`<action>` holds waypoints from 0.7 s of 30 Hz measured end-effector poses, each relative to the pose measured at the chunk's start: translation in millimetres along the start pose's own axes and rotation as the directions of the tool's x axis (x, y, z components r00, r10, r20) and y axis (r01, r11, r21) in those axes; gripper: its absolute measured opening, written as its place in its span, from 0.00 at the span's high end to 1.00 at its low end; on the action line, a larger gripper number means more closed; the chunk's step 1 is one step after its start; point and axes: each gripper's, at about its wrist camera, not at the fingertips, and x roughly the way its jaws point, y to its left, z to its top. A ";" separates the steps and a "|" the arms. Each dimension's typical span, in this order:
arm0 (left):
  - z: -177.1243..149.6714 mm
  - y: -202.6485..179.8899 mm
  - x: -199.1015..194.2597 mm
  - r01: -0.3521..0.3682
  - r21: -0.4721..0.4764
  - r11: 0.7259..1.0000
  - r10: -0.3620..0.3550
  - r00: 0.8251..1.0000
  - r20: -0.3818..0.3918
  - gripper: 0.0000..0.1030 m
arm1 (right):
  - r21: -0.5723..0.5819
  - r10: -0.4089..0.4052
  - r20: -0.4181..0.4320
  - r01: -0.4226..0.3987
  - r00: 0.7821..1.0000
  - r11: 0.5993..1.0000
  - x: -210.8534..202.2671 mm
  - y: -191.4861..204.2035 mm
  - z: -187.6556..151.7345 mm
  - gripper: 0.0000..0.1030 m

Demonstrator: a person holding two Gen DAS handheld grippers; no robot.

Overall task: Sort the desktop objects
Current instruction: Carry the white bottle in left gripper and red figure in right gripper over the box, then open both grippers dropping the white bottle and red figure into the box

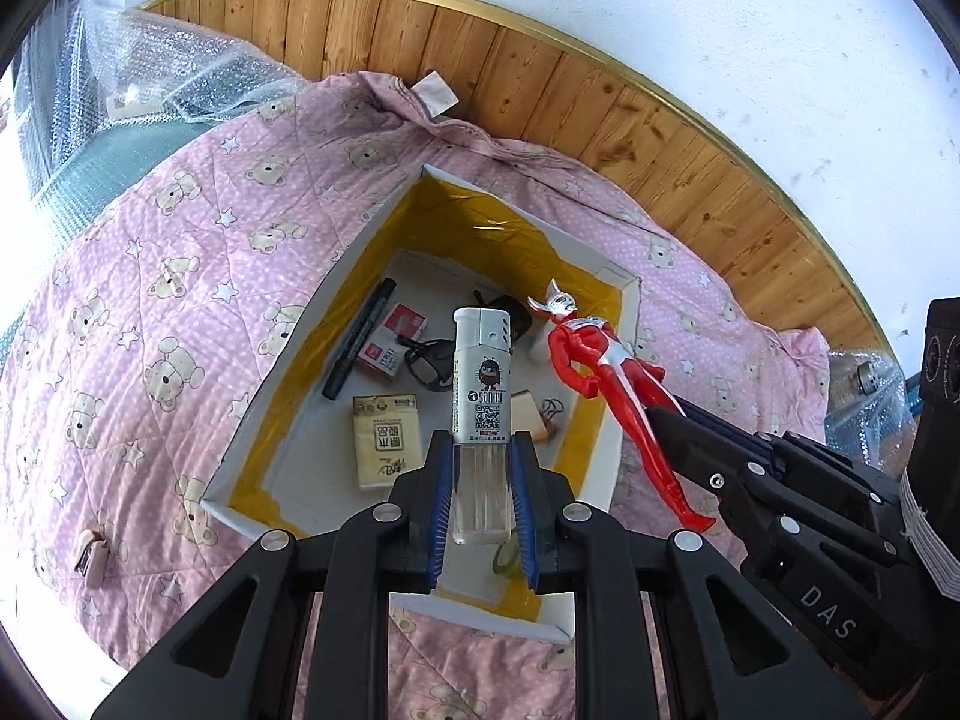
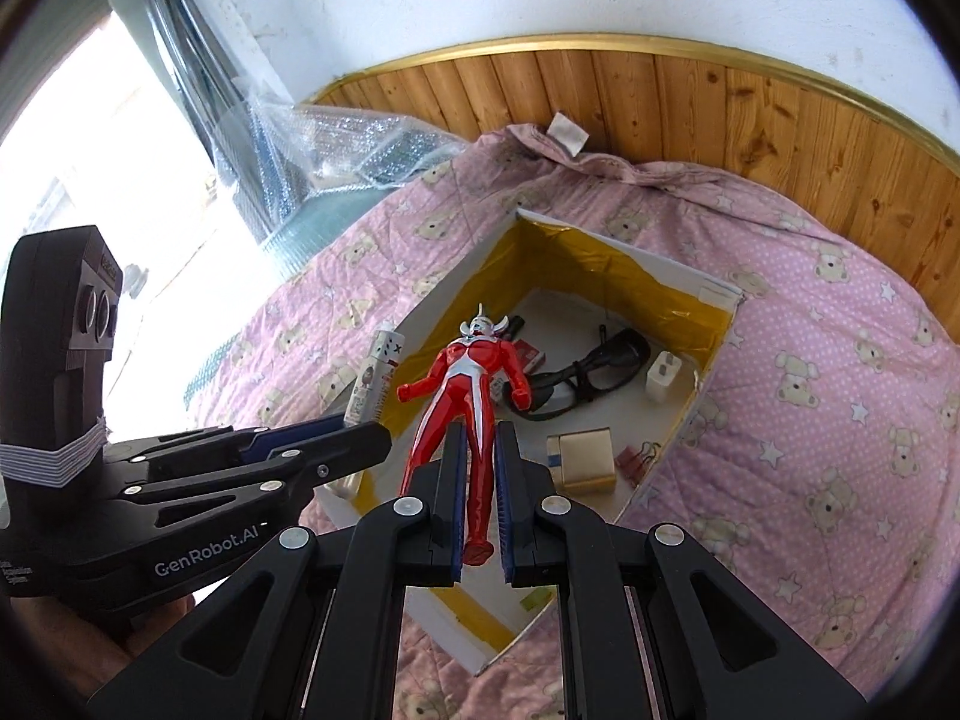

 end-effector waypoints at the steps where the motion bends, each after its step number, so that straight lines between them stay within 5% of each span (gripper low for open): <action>1: 1.9 0.1 2.7 -0.003 0.003 1.000 0.003 1.000 -0.003 0.81 | 0.001 -0.003 -0.004 0.003 1.000 1.000 3.3 -0.4 1.3 0.91; 7: 17.1 2.0 26.8 -0.040 0.008 0.999 0.041 0.999 -0.030 0.81 | 0.008 -0.027 -0.023 0.028 0.999 1.000 25.0 -8.1 12.2 0.90; 9: 21.7 5.8 36.8 -0.045 -0.007 0.999 0.045 0.998 -0.051 0.73 | 0.004 -0.039 -0.037 0.040 0.999 0.999 32.9 -11.6 15.8 0.87; 11: 25.2 11.0 46.8 -0.078 -0.024 0.997 0.077 0.995 -0.071 0.49 | 0.006 -0.044 -0.050 0.044 0.998 0.999 39.8 -16.4 18.6 0.77; 15: 23.9 22.0 55.2 -0.082 -0.062 0.995 0.075 0.992 -0.104 0.44 | -0.001 -0.050 -0.068 0.050 0.996 0.999 39.7 -20.1 18.5 0.53; 18: 19.9 25.4 61.1 -0.087 -0.065 0.994 0.078 0.990 -0.121 0.33 | -0.024 -0.045 -0.081 0.043 0.996 0.999 38.6 -17.2 17.3 0.50; 21: 16.1 26.8 67.0 -0.093 -0.072 0.993 0.082 0.987 -0.138 0.32 | -0.024 -0.035 -0.093 0.033 0.995 0.999 38.2 -15.5 15.3 0.50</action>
